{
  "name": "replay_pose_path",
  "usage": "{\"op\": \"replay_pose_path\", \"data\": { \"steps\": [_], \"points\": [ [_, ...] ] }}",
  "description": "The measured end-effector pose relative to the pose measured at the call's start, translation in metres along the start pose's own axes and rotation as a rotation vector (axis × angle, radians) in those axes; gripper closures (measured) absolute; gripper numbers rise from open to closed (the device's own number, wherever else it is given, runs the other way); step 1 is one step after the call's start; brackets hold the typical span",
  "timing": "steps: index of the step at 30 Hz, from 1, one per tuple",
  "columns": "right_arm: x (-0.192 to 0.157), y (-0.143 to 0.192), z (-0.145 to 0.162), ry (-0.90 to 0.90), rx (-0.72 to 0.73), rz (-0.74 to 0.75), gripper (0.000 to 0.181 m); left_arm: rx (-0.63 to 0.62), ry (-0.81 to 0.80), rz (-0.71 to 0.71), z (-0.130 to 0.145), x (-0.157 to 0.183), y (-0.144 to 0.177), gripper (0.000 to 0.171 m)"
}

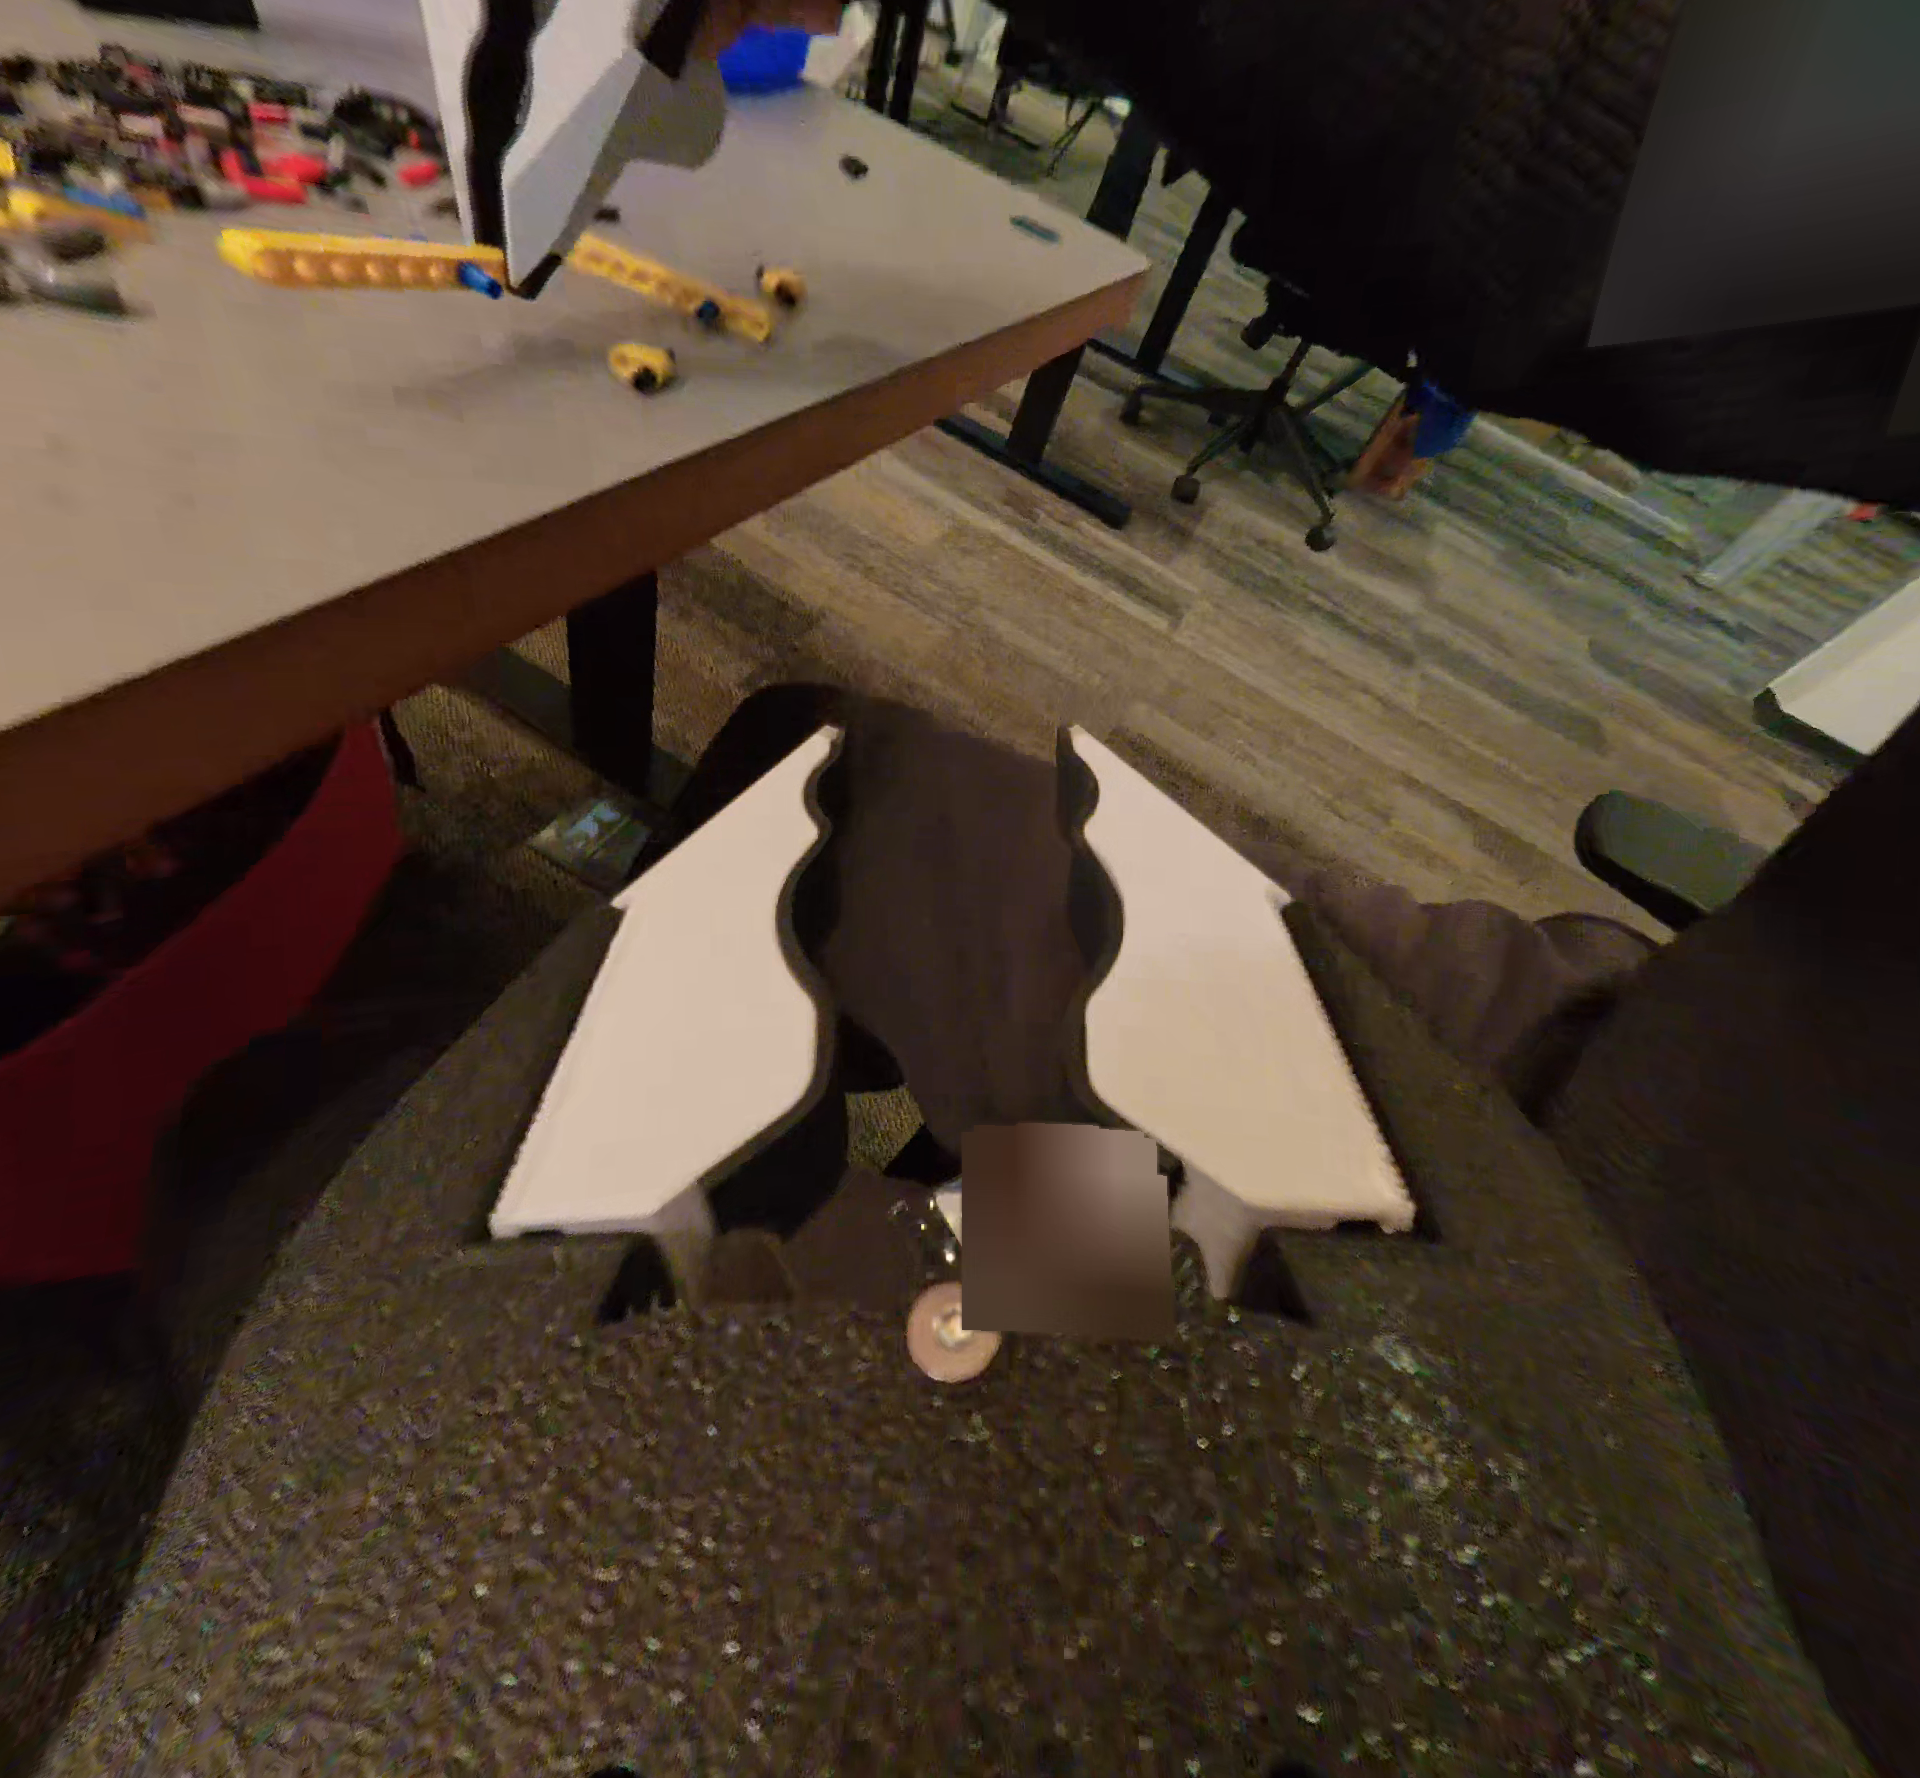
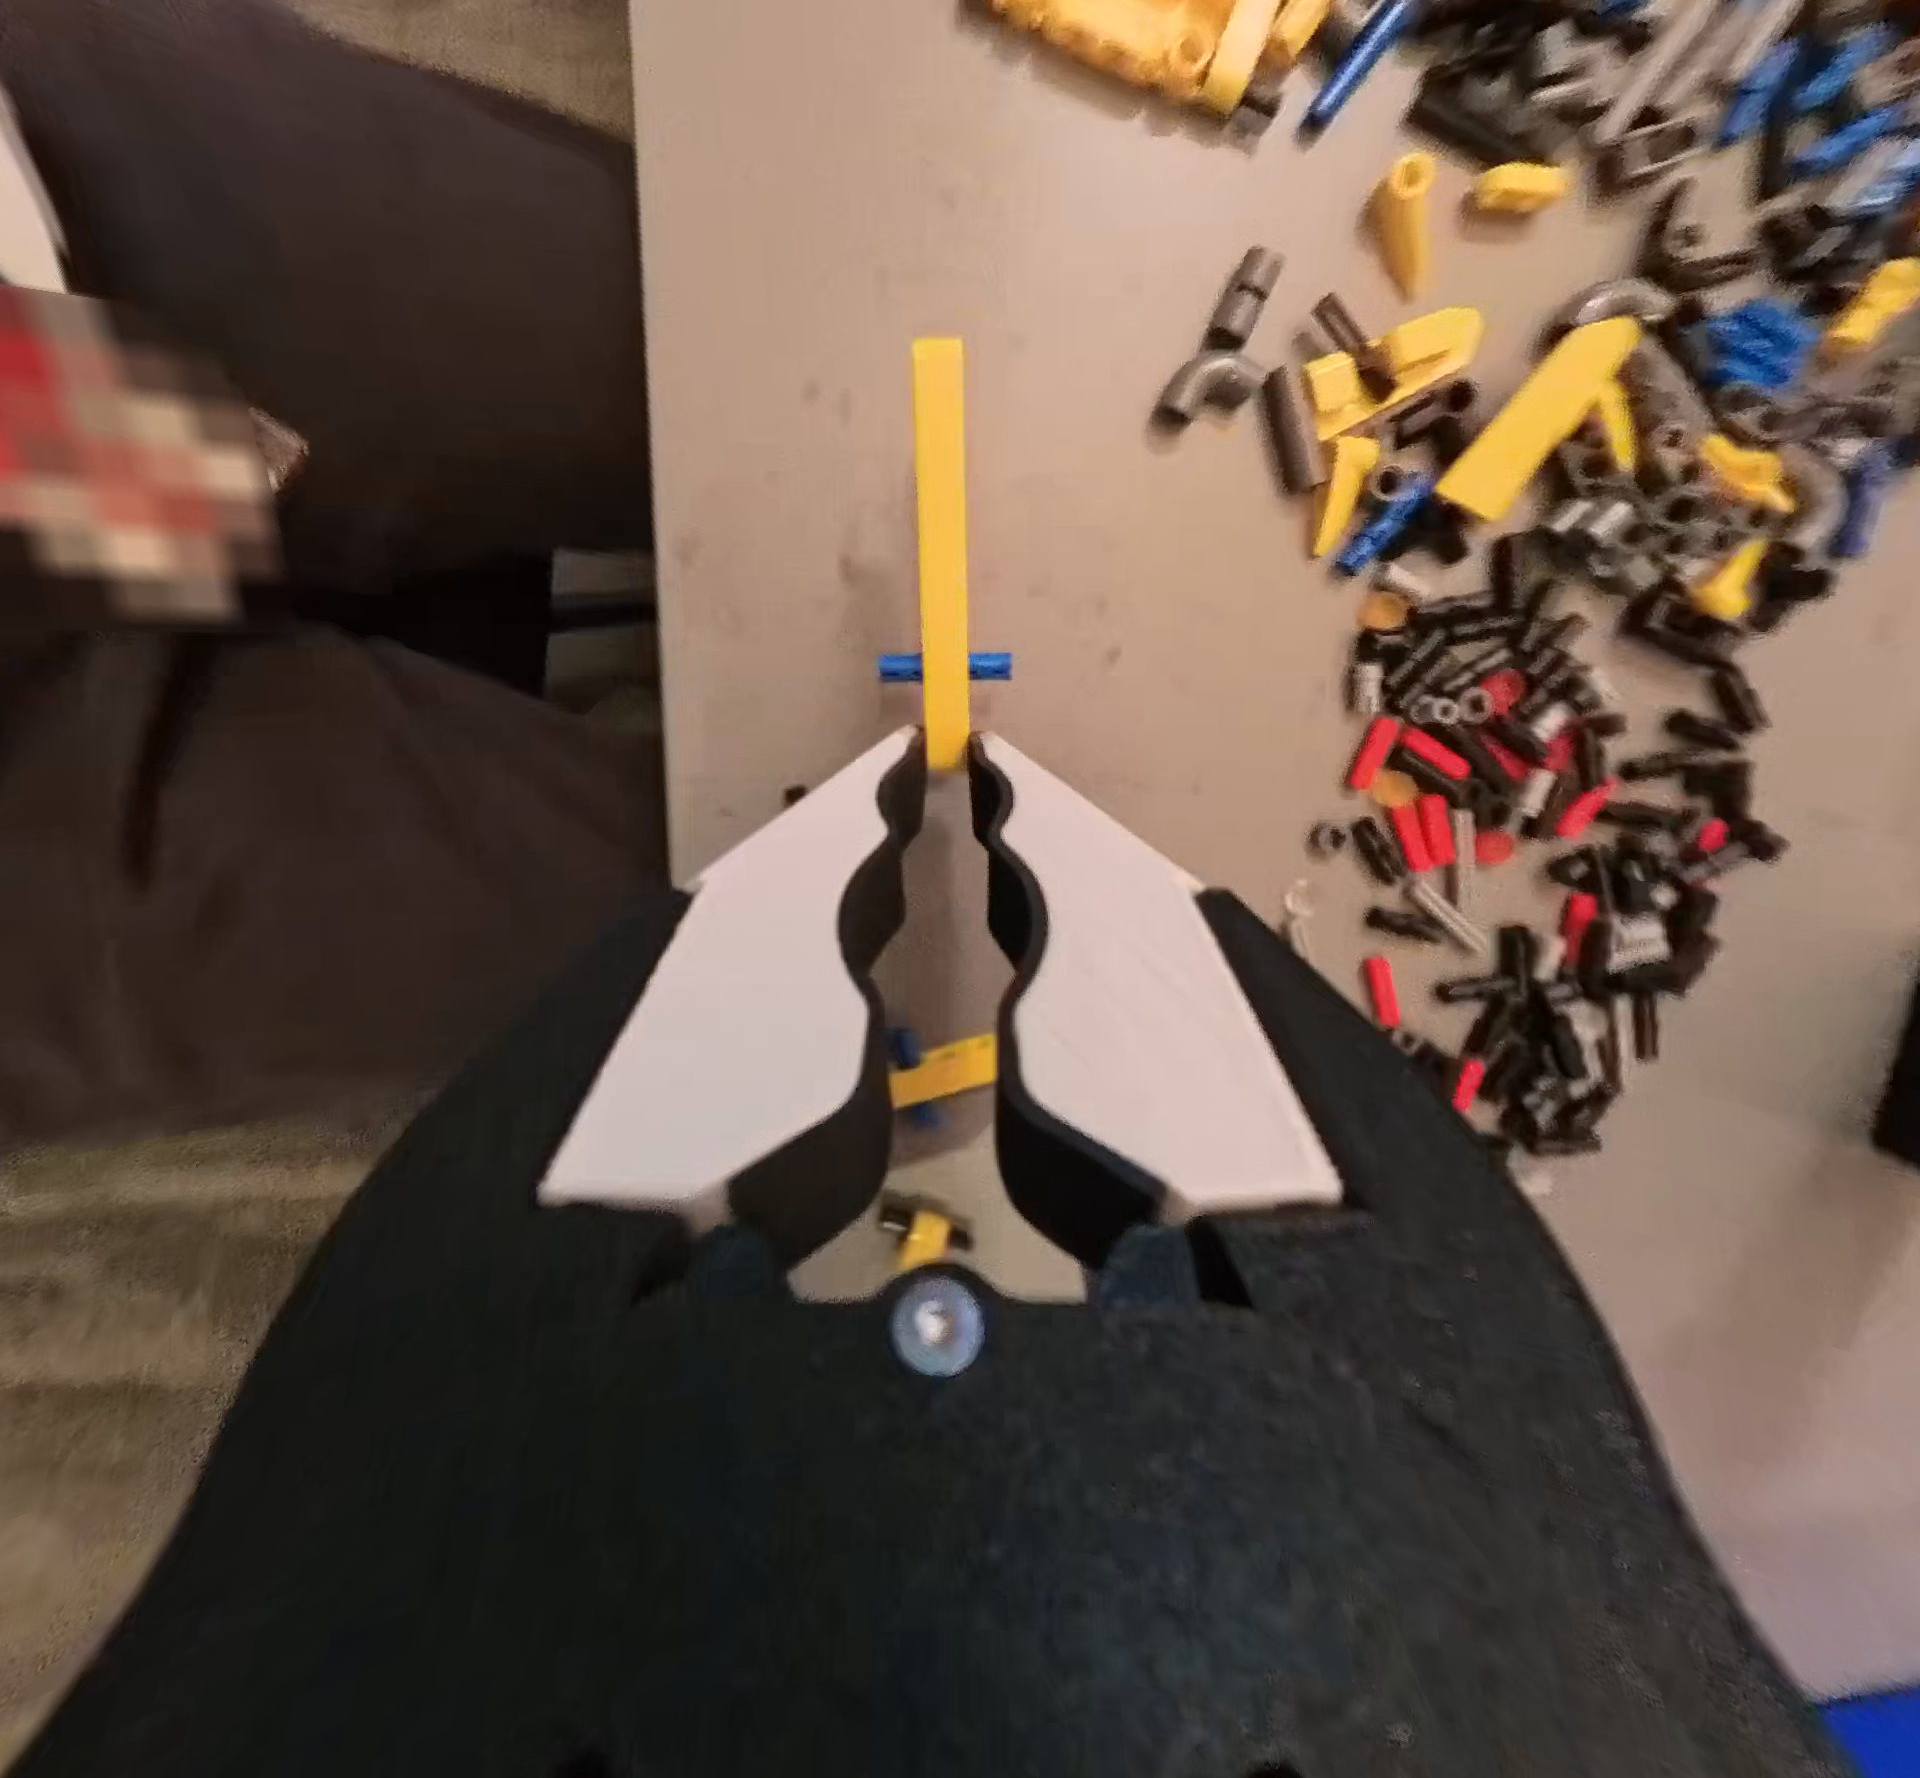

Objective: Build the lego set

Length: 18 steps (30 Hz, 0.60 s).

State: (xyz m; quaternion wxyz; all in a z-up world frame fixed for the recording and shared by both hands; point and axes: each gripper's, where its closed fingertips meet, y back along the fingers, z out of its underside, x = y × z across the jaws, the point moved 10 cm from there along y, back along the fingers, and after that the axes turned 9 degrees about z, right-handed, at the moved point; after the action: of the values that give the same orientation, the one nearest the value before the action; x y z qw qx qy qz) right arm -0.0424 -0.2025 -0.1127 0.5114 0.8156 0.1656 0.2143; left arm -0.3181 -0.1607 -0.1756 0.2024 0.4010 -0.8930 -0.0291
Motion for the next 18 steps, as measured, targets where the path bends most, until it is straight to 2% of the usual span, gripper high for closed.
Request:
{"op": "replay_pose_path", "data": {
  "steps": [2,6,8,9,14,16,18],
  "points": [
    [0.007,-0.014,0.002,0.066,-0.053,-0.008,0.173,-0.005,0.019,-0.016,0.008,-0.008,0.003,0.132],
    [0.011,-0.017,0.003,0.117,-0.031,-0.047,0.171,-0.013,0.032,-0.056,0.019,-0.026,0.008,0.132],
    [0.011,-0.014,0.004,0.116,-0.019,0.005,0.154,-0.048,-0.017,-0.055,0.018,-0.031,0.005,0.132],
    [0.009,-0.011,0.007,0.102,-0.008,0.023,0.154,-0.061,-0.052,-0.050,0.015,-0.033,0.002,0.132],
    [-0.017,0.021,0.025,-0.177,0.195,0.110,0.154,-0.021,-0.209,0.017,-0.026,-0.042,-0.011,0.132],
    [-0.037,0.030,0.034,-0.280,0.291,0.139,0.154,0.039,-0.205,0.053,-0.035,-0.041,-0.010,0.130],
    [-0.056,0.032,0.044,-0.332,0.311,0.210,0.154,0.091,-0.152,0.075,-0.037,-0.044,-0.009,0.132]
  ]
}}
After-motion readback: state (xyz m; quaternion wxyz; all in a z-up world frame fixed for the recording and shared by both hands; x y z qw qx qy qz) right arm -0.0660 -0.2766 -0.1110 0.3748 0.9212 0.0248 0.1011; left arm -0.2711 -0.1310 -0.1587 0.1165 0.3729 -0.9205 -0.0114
